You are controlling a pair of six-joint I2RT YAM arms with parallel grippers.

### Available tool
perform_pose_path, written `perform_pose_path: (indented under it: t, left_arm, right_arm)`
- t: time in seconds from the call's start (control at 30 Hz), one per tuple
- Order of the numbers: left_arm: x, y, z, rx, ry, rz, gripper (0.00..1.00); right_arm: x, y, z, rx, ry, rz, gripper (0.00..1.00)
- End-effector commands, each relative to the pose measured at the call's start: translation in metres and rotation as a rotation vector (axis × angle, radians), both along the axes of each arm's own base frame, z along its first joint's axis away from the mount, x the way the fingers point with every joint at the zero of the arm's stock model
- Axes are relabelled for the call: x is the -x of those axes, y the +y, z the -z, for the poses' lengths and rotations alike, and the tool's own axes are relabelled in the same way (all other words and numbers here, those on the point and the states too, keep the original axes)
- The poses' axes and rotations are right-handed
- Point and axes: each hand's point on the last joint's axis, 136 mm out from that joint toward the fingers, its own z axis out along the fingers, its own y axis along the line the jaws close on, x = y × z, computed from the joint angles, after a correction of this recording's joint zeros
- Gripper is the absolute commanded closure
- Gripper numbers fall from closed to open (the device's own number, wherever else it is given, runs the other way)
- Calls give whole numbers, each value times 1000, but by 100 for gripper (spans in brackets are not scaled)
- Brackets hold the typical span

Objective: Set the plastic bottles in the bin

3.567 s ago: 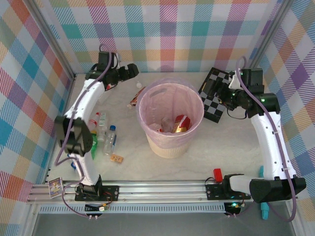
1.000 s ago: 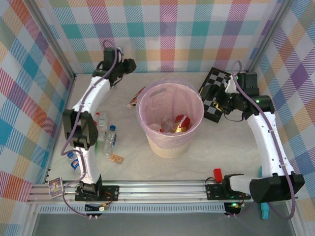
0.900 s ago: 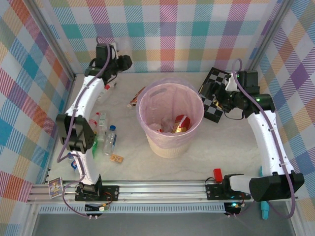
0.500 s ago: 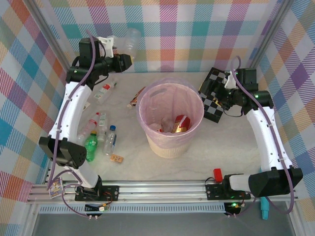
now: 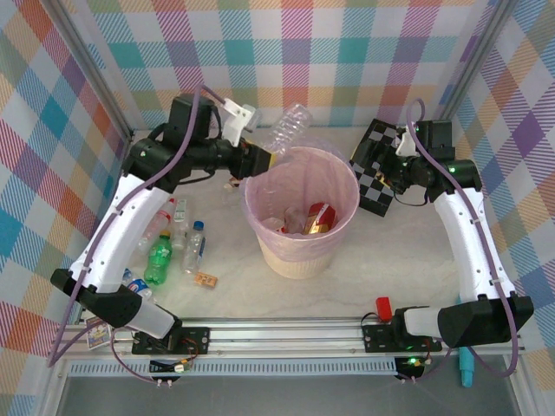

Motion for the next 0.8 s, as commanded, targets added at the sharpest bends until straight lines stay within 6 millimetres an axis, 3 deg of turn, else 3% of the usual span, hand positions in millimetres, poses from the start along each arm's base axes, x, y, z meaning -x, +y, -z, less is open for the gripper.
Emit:
perform_pose_path:
  t: [0.0,0.27,0.5,0.77]
  left_arm:
    - [19,-2,26,-96,46,45,68]
    - [34,-26,71,-253,140,95,70]
    - [28,-25,117,-389,204,42,70]
    - [26,-37,145,-499,210,36,69]
  right_arm:
    - [-3,-3,-13,16,-48,-2,6]
    - [0,-6,-5,31,-34,3,6]
    - [1,-7,-1,40,-25,9,6]
    - [-1,-6,6,34,-13,5,6]
